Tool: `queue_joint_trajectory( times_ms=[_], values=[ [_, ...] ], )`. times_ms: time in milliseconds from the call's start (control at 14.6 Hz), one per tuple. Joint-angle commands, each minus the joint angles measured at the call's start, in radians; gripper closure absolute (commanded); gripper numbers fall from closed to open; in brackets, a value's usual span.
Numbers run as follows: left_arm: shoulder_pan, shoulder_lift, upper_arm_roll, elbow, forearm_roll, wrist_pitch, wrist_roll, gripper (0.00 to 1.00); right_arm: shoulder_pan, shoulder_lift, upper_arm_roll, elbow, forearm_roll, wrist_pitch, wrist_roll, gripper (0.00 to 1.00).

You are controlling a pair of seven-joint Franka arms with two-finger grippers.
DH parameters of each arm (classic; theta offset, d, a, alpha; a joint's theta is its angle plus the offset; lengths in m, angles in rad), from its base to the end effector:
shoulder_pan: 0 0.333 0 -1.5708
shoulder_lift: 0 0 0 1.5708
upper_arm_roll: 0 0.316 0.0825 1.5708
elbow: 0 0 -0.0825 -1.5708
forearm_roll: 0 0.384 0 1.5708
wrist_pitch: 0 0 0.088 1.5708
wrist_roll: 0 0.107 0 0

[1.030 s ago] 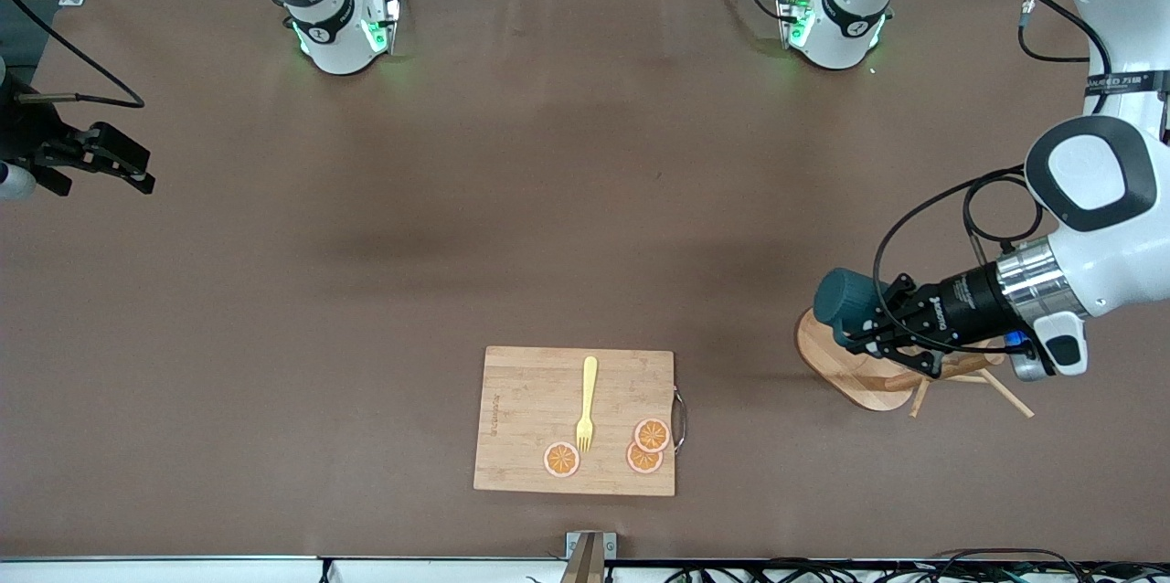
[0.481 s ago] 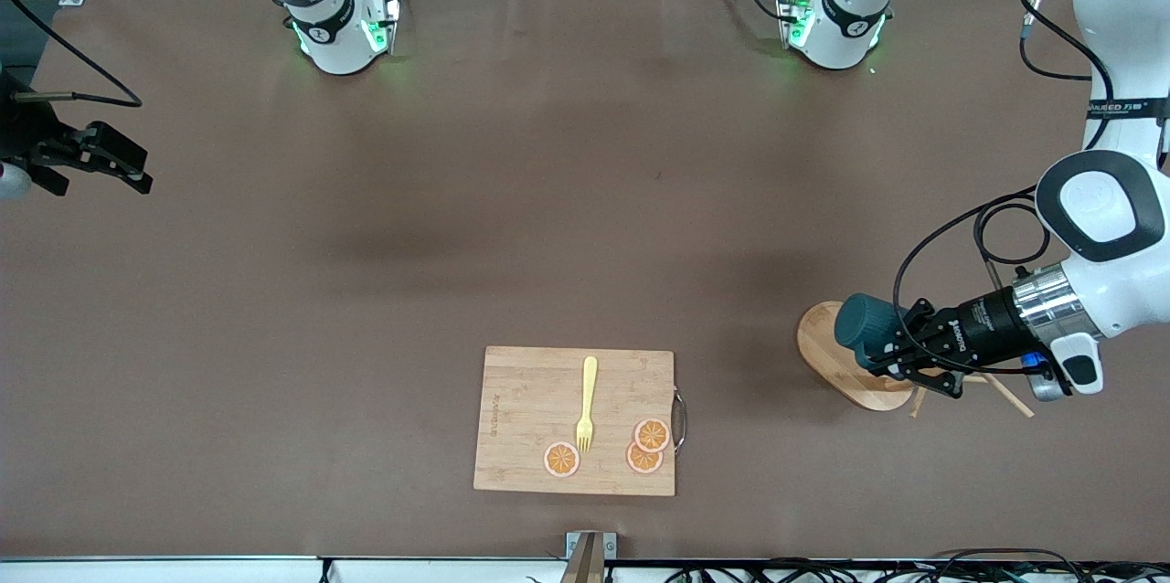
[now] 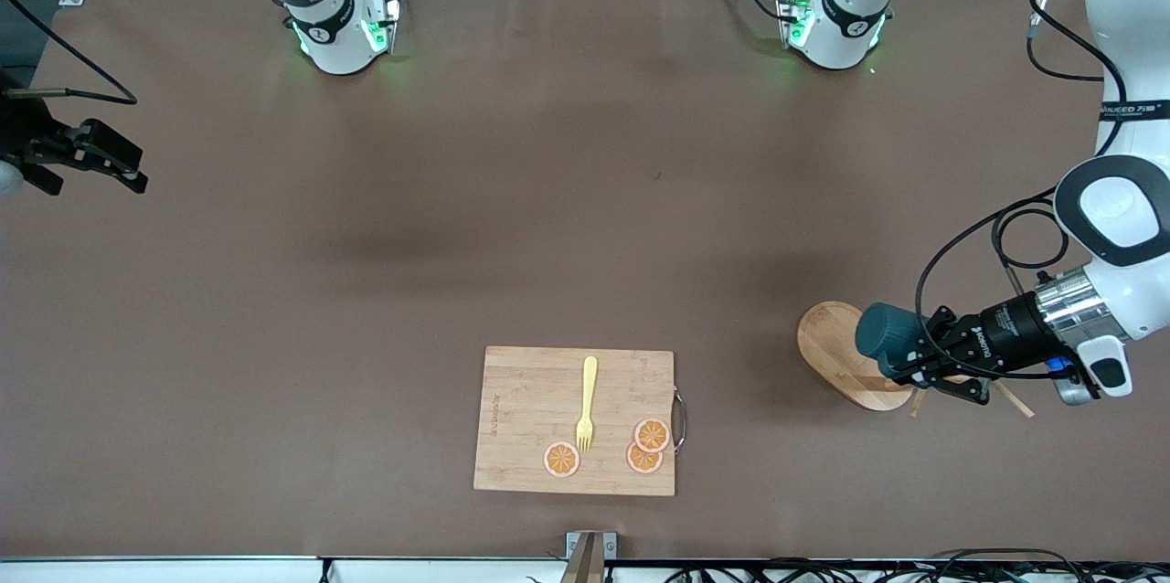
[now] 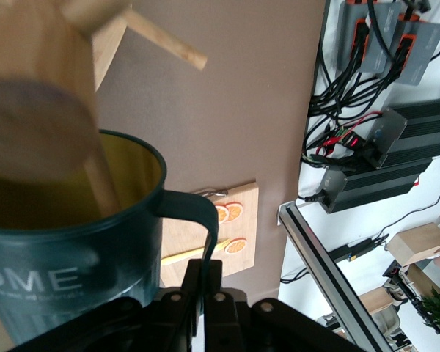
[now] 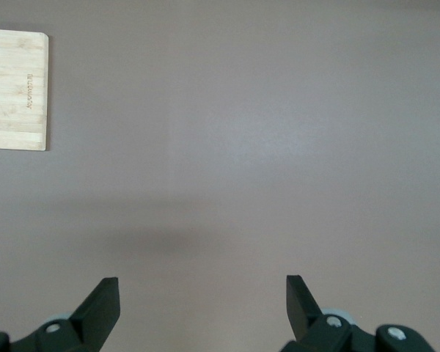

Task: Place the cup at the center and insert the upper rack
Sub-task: 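Hang the mug handle onto a peg of the mug tree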

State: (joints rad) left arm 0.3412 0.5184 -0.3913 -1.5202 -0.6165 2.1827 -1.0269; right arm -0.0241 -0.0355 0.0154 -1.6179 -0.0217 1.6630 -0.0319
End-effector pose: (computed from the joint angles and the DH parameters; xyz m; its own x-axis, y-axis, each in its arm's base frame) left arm 0.7117 -0.0098 0.4063 0.2802 0.7766 -0.5642 0.9300 -0.0740 0.3601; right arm 0.5525 -0.0068 0.6302 0.9965 0.0252 0.0797 0.0233 -0.9994 0.0248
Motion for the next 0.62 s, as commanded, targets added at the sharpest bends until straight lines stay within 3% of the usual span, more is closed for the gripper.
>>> queue_joint_trajectory(
  times_ms=[0, 549],
  values=[
    [0.018, 0.009, -0.008, 0.009, -0.02, 0.005, 0.027, 0.97, -0.005, -0.007, 0.011, 0.01, -0.003, -0.009, 0.001, 0.0],
    [0.024, 0.009, -0.004, 0.009, -0.014, 0.017, 0.027, 0.94, -0.008, -0.007, 0.011, 0.009, -0.003, -0.032, -0.003, 0.0]
  ],
)
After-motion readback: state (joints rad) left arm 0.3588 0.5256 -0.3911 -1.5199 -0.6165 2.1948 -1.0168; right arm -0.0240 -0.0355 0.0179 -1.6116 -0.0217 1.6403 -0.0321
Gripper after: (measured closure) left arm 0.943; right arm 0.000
